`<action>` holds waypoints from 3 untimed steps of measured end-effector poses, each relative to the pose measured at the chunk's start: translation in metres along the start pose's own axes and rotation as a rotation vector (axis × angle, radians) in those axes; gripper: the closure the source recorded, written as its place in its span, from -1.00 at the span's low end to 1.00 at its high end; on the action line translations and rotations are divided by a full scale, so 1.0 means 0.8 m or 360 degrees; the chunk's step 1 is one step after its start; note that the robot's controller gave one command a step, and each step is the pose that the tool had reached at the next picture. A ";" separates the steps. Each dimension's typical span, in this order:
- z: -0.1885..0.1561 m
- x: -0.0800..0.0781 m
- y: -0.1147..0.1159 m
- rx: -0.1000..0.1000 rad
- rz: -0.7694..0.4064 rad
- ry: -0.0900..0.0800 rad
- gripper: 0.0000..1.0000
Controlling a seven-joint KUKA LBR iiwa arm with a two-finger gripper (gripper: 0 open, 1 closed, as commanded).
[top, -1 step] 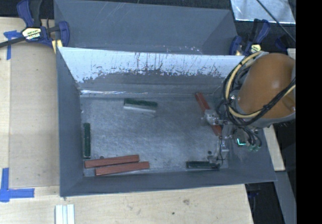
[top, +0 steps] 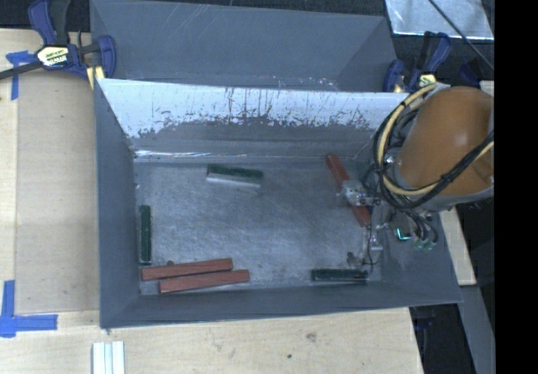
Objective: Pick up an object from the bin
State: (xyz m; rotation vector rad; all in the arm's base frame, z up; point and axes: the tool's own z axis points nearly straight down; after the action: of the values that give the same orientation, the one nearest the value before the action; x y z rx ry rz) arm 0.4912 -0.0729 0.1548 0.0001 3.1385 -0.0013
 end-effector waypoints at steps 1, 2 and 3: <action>0.030 0.003 -0.002 0.0001 -0.0174 -0.0008 -1.00; 0.098 0.000 -0.008 0.0000 -0.0442 -0.0002 -1.00; 0.110 0.002 0.005 0.0005 -0.0201 -0.0025 -1.00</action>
Offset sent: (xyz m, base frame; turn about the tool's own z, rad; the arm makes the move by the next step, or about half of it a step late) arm -0.0005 -0.0076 -0.0848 -0.2812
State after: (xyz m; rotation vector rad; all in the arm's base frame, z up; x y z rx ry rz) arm 0.4900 -0.0689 0.0666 -0.1971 3.1167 -0.0061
